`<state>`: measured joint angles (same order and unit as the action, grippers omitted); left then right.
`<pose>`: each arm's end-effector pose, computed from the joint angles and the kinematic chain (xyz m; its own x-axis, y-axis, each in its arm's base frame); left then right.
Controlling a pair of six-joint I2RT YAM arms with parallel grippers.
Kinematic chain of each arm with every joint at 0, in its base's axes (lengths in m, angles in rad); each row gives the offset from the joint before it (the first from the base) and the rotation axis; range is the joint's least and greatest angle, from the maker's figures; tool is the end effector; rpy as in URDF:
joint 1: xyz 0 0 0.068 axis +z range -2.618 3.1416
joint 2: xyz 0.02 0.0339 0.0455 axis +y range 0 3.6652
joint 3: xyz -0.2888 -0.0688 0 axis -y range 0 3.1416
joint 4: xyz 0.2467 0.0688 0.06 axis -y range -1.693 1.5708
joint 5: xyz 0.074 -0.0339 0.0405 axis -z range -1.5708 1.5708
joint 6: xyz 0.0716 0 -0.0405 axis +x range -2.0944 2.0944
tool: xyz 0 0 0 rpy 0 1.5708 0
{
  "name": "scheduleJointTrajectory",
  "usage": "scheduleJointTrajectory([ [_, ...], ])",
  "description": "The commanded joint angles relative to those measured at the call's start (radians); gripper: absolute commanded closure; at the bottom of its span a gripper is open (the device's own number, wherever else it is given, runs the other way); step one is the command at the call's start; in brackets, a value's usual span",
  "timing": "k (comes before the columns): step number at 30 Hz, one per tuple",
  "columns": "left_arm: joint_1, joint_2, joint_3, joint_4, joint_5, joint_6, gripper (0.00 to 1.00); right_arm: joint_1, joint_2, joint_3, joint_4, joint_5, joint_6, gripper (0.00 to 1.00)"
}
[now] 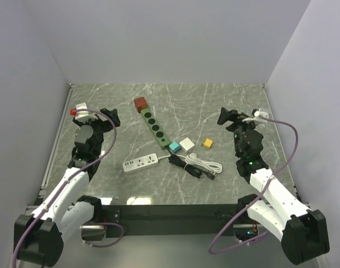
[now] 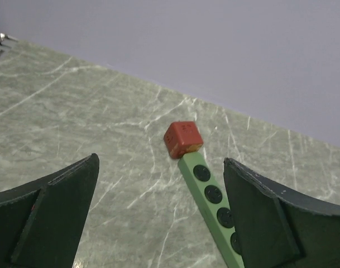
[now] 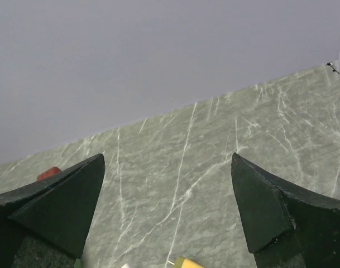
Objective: Insert the plug
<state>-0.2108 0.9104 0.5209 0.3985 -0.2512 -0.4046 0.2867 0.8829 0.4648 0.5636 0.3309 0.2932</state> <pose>0.2357 -0.0322 0.3047 0.0240 -0.3951 -0.9183 -0.0337 0.9178 -0.3957 0.2240 0.0418 0.3118 0.1449 0.3277 -0.9336 -0.0010 0.9436 0.3311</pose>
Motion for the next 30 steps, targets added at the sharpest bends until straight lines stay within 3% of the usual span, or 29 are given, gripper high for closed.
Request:
scheduleJointTrajectory([
  [1,-0.001,-0.047,-0.013,0.054,0.006,0.015,0.00,0.005,0.048,0.003,0.054,-0.013,-0.015,0.00],
  [9,-0.002,0.057,-0.001,0.147,0.010,0.027,0.01,0.009,0.128,0.057,0.024,0.059,-0.041,0.00],
  [17,-0.001,0.323,0.221,0.174,-0.003,0.081,0.01,0.011,0.162,0.164,-0.140,0.105,-0.045,0.00],
  [22,0.023,0.497,0.353,0.122,0.064,0.081,0.01,0.011,0.324,0.287,-0.255,0.106,-0.066,0.00],
  [25,0.057,0.554,0.376,0.167,0.177,0.053,0.01,0.012,0.425,0.383,-0.345,0.079,-0.062,0.01],
  [30,0.067,0.607,0.401,0.197,0.167,0.061,0.01,0.022,0.525,0.443,-0.415,-0.015,-0.010,0.02],
])
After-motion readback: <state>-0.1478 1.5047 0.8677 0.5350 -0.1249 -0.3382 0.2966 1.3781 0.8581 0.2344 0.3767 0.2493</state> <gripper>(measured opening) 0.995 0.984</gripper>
